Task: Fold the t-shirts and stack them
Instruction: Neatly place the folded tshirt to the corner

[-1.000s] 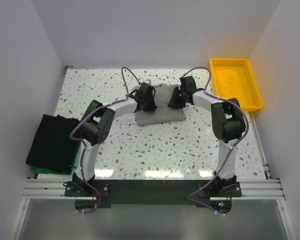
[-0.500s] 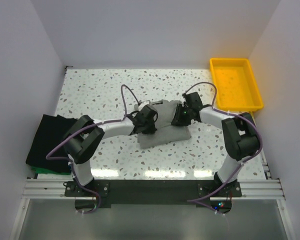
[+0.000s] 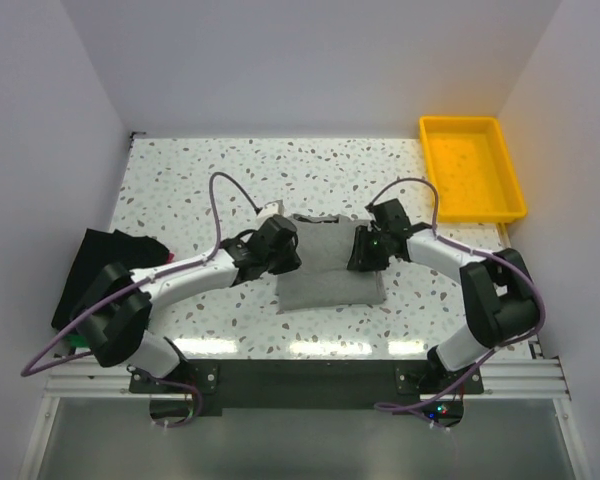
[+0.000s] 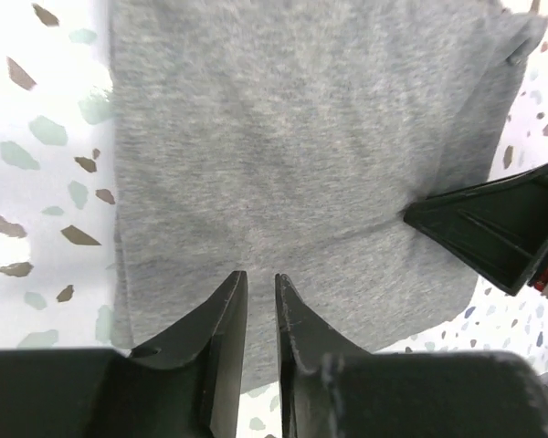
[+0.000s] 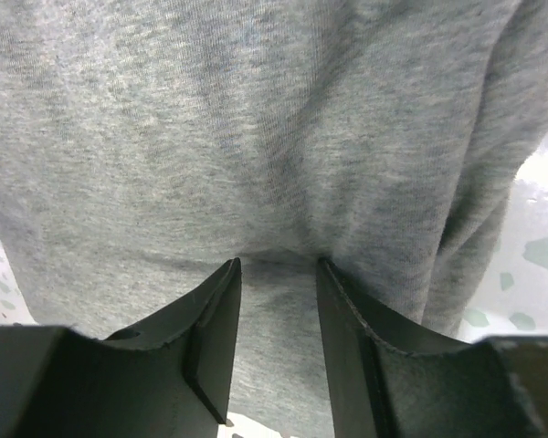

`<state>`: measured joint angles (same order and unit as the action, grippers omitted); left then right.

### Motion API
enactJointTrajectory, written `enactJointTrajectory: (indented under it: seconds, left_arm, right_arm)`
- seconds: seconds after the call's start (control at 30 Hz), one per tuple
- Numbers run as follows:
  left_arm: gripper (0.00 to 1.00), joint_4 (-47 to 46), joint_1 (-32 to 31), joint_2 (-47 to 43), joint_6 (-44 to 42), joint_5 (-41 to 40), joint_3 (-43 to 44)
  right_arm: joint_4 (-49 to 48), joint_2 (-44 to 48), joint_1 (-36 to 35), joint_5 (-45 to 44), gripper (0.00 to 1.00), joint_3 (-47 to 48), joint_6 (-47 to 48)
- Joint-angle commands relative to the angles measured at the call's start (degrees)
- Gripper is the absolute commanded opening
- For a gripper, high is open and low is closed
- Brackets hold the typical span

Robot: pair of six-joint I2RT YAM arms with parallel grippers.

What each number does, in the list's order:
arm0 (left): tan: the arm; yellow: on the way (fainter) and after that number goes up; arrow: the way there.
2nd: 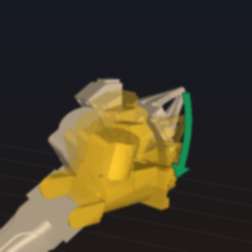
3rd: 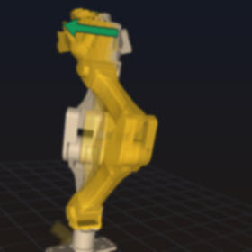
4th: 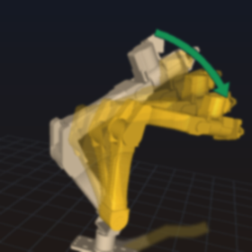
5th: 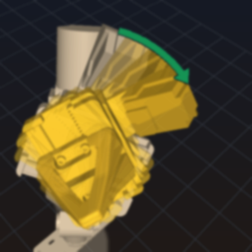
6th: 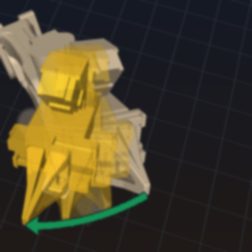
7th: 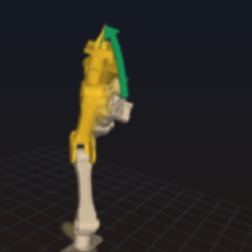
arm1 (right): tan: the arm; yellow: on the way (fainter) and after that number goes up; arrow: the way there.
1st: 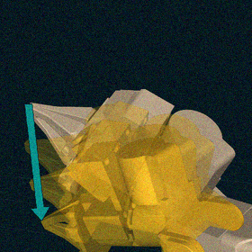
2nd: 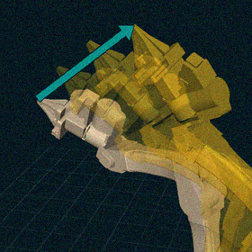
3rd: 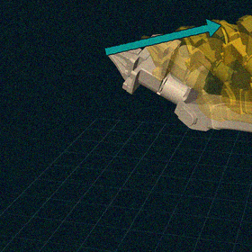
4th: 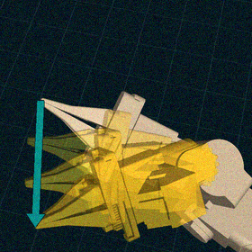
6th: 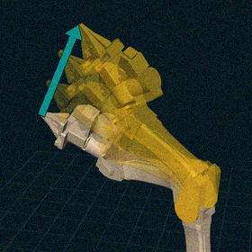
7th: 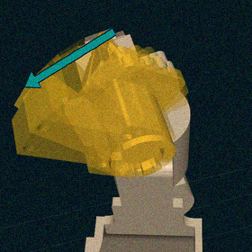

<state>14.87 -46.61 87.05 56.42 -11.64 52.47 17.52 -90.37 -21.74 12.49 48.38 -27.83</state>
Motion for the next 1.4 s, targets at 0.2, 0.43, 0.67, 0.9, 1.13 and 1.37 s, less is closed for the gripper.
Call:
enactJointTrajectory:
  seconds: [0.2, 0.43, 0.67, 0.9, 1.13, 1.37]
  left_arm:
    - [0.45, 6.7, 10.2, -13.7, -0.2, -4.4, -5.9]
    - [0.58, 26.0, 22.4, -27.4, 6.6, -19.7, -6.1]
    - [0.85, 40.6, 42.2, -31.4, 9.0, -30.8, -0.1]
    - [0.87, 37.2, 70.1, -27.3, 2.4, -23.5, -1.0]
    - [0.87, 28.0, 75.4, -19.3, 2.6, -18.0, -6.4]
    - [0.87, 22.8, 76.6, -10.8, 5.4, -16.9, -14.2]
  right_arm:
    - [5.9, 5.1, 0.0, -3.9, 0.53, 5.6, 1.9]
    - [5.9, 4.2, -2.1, -2.6, 0.63, 8.6, 1.8]
    - [4.8, 2.2, -5.0, -0.5, 0.63, 10.6, 1.9]
    - [3.6, 1.8, -8.3, 1.7, 0.63, 10.0, 2.0]
    - [2.7, 3.0, -9.4, 3.1, 0.63, 8.4, 2.3]
    - [2.0, 3.7, -9.6, 4.1, 0.63, 7.6, 2.4]
